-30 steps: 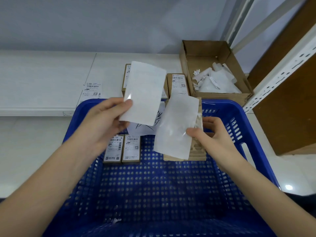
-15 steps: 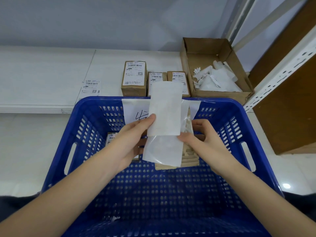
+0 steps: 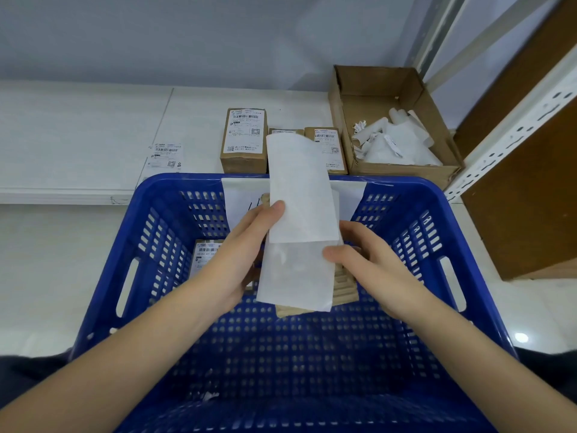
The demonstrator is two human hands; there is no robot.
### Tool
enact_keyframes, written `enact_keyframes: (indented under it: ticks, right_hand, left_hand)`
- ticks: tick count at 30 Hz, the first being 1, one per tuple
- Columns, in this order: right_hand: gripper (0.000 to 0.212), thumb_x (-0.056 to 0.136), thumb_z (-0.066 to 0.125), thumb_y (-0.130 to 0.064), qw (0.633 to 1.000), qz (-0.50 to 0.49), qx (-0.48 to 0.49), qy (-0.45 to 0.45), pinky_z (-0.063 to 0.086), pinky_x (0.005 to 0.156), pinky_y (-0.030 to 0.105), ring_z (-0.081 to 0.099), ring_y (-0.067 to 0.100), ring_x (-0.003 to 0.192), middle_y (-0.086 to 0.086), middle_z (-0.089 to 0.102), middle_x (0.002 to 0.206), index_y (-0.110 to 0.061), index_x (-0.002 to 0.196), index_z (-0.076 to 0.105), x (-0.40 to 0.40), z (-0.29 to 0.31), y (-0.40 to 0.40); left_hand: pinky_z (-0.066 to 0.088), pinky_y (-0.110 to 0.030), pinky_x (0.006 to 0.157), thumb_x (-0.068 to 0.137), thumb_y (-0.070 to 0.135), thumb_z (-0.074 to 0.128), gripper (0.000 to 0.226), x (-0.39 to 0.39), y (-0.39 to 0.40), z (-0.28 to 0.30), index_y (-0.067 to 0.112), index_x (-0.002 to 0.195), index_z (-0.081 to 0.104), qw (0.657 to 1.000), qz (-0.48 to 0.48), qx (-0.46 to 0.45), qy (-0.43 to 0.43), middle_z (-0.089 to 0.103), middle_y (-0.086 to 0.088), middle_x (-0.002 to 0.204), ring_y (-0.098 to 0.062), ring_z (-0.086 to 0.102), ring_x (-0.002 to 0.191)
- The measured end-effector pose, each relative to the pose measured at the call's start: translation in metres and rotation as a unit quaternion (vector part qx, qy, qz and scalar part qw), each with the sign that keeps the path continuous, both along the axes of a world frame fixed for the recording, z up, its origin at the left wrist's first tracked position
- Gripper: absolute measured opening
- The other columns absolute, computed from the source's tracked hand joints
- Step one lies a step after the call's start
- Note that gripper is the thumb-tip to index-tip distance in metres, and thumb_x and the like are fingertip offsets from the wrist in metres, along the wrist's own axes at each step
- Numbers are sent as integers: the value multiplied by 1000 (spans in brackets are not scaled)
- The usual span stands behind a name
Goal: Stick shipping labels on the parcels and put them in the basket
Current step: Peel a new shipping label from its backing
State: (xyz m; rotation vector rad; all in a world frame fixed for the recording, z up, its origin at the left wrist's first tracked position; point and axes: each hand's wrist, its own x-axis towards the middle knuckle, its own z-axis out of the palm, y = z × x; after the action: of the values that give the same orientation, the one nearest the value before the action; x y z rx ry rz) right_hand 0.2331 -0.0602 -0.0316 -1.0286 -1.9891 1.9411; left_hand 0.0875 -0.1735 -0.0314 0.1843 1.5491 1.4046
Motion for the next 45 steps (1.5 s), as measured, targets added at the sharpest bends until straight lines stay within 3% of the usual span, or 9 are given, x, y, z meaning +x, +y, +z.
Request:
enact_keyframes:
  ticks: [5,8,10,13,15,17,32,41,45]
  right_hand:
    - [49,85,61,-37,999,1,39,16,52,80,16,59,2,108,-13,59,123,-25,132,48,0,3,-1]
    - [57,73,64,-54,984,-59,164,46,49,93,20,53,-1,116,-18,54,122,-27,122,48,2,4,-7]
    - [56,78,67,-53,940,-74,320,92,46,96,20,51,2,117,-12,52,124,-22,121,51,5,7,-10]
    - [54,82,65,-49,827,-14,546,138,44,95,24,52,15,115,7,57,124,-10,118,59,6,5,-13]
    - [49,86,64,-47,760,32,632,147,46,91,33,54,21,112,9,62,121,-10,117,60,5,-1,-17]
    - [41,89,64,-42,731,63,665,141,48,85,38,57,22,111,5,66,118,-9,113,66,5,-7,-22]
    - [13,90,68,-20,729,56,667,147,49,76,34,68,15,86,-5,73,103,-13,97,76,8,-6,-23]
    - [9,84,72,-7,681,79,710,161,51,75,35,68,15,80,-1,74,97,-9,92,76,16,-3,-22]
    - [10,88,69,-17,715,86,679,142,50,74,36,67,18,85,-1,72,97,-11,91,76,12,-6,-22]
  left_hand:
    - [53,-38,88,86,58,55,42,-2,0,2,33,119,59,1000,13,9,18,71,9,108,-16,68,99]
    - [54,-35,78,86,58,55,42,-3,0,3,31,119,57,999,38,10,25,71,8,108,-15,68,95]
    - [54,-35,77,86,59,54,43,-3,0,4,32,120,57,998,53,13,29,70,7,109,-15,68,96]
    - [55,-33,72,87,57,54,41,-1,-1,5,31,119,56,996,67,21,52,71,7,105,-12,71,87]
    - [55,-32,70,86,58,55,43,1,-2,6,31,120,55,996,64,25,59,71,7,104,-11,71,86]
    - [53,-31,70,85,58,55,43,1,-2,6,31,119,56,995,69,28,61,71,9,105,-10,70,89]
    - [51,-22,61,85,45,62,42,-2,1,7,30,123,53,990,90,40,104,69,4,100,-4,68,77]
    - [54,-28,59,86,47,62,39,-15,0,12,26,118,56,989,121,44,67,70,3,99,-10,70,75]
    - [55,-25,56,85,44,64,37,-19,1,13,26,117,57,988,130,47,70,70,3,99,-9,71,74]
